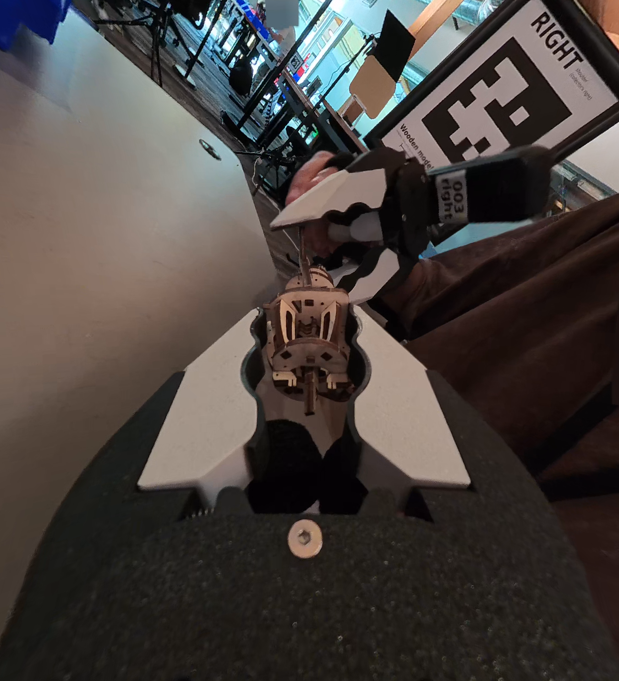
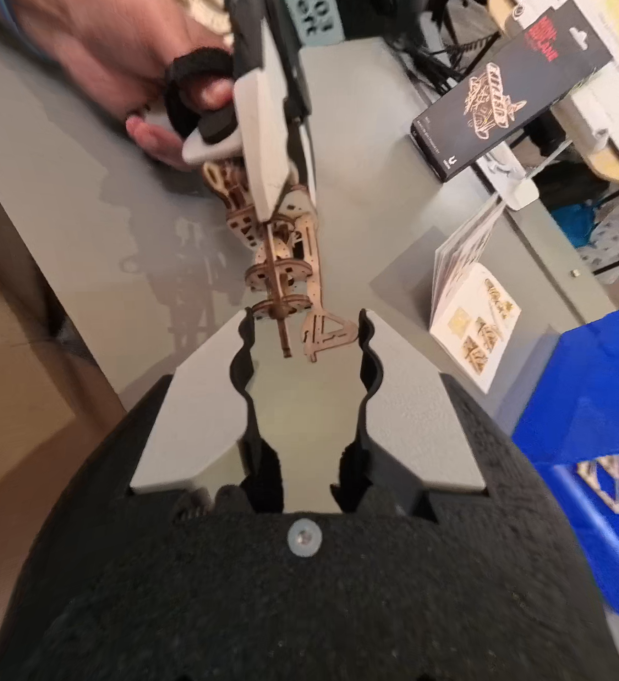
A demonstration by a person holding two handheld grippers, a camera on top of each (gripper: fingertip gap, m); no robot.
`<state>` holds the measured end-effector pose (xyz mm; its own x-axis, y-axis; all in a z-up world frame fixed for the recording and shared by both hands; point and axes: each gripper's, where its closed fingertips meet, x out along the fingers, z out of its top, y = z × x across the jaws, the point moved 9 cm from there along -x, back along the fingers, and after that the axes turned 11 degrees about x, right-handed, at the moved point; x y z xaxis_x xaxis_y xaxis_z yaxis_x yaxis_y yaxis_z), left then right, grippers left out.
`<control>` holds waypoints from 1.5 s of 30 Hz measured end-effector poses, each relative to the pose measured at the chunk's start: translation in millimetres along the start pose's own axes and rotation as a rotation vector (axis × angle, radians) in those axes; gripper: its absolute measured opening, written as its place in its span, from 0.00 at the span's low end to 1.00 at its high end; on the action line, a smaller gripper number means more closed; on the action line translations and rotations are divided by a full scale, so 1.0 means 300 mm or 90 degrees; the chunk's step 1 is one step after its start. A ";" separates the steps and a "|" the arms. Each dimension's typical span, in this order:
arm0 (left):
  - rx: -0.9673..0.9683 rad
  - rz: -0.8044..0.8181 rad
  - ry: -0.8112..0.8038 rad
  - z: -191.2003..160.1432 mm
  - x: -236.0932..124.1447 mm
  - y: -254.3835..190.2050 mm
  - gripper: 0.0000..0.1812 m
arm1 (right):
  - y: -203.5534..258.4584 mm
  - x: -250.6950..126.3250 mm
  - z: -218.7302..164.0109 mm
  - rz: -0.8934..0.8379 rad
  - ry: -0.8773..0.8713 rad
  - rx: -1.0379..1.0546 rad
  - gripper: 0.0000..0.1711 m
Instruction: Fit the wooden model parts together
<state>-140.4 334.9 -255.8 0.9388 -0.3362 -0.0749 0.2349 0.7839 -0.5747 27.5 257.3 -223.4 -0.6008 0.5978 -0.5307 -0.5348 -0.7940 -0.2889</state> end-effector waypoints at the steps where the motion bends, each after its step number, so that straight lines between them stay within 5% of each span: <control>1: 0.018 0.000 -0.004 0.003 -0.001 -0.006 0.22 | -0.007 -0.010 0.000 0.010 -0.017 0.038 0.34; 2: 0.040 -0.006 -0.014 0.008 -0.005 -0.016 0.22 | -0.018 -0.021 -0.003 0.031 -0.031 0.080 0.40; 9: 0.179 0.024 -0.024 0.028 -0.016 -0.060 0.22 | -0.080 -0.035 -0.046 0.301 -0.109 0.422 0.35; 16: 0.163 0.000 -0.048 0.026 -0.005 -0.061 0.22 | -0.052 -0.012 0.001 0.276 -0.173 0.371 0.16; 22: 0.134 0.000 -0.066 0.028 -0.012 -0.052 0.22 | -0.064 -0.014 0.019 0.262 -0.175 0.388 0.15; 32: 0.137 -0.034 -0.059 0.014 0.015 -0.076 0.22 | -0.100 -0.018 0.012 0.409 -0.255 0.551 0.15; 42: 0.093 -0.034 -0.030 0.028 0.002 -0.030 0.26 | -0.120 -0.056 0.027 0.332 -0.075 0.406 0.15; 45: 0.179 0.029 -0.029 0.096 -0.032 -0.037 0.11 | -0.139 -0.046 0.041 0.300 0.012 0.347 0.15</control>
<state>-144.9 344.4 -225.3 0.9587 -0.2790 -0.0554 0.2474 0.9139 -0.3219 50.8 283.6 -194.0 -0.8330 0.1993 -0.5162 -0.4445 -0.7964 0.4099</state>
